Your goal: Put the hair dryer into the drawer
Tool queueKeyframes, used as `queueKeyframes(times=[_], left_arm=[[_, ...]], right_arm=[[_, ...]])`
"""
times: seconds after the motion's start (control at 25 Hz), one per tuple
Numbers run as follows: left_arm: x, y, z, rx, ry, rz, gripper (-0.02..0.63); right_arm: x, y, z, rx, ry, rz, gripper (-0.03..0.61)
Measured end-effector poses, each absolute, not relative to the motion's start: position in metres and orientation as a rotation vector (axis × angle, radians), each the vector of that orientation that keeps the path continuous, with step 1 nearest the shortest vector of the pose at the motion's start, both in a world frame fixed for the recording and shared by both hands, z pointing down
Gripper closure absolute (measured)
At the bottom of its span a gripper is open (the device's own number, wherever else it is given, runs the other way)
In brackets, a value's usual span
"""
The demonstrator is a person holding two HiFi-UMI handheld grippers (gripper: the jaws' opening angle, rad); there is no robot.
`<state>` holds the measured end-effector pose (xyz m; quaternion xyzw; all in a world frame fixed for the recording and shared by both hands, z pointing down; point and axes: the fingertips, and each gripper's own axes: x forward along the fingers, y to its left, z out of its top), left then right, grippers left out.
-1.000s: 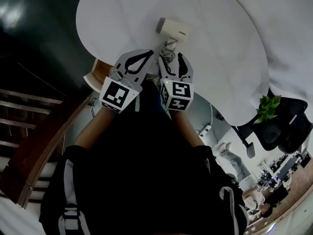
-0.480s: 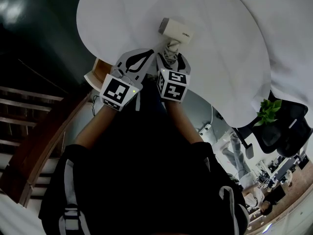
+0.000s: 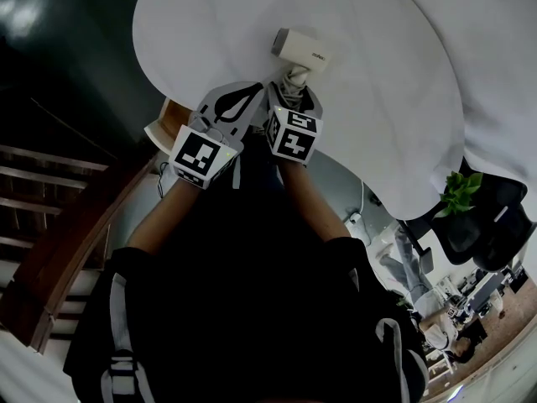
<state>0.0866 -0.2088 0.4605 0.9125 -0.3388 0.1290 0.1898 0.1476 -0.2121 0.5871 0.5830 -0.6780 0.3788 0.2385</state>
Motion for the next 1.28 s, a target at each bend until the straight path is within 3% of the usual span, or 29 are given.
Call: queueKeyframes(times=[0.76,1.28], left_arm=[[0.067,-0.189,0.448,2.599,-1.019,0.314,0.606],[0.045,-0.175,0.433,2.590,-1.098,0.264,0.606]], right_arm=[[0.128,-0.201,0.541,1.553,-2.187,1.889,0.285],[0.102,-0.185,0.486,1.435,-2.456,1.625,0.285]])
